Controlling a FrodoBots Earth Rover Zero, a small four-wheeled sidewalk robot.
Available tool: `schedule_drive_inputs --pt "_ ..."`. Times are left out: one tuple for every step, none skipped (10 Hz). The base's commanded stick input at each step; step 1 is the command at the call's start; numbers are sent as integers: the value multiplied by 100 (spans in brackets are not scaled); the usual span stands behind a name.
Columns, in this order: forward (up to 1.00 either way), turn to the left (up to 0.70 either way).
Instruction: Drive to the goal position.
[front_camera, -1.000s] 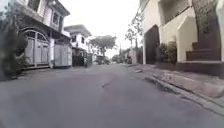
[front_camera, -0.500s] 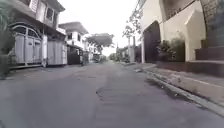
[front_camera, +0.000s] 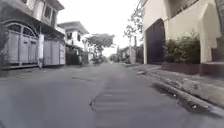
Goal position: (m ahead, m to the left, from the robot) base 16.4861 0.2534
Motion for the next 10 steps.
schedule_drive_inputs --pt "100 6" --pt "100 -24" --pt "100 -34" --pt "100 -33" --pt "100 6" --pt "100 6" --pt "100 -24" --pt "100 -34" --pt "100 -34" --pt "100 6"
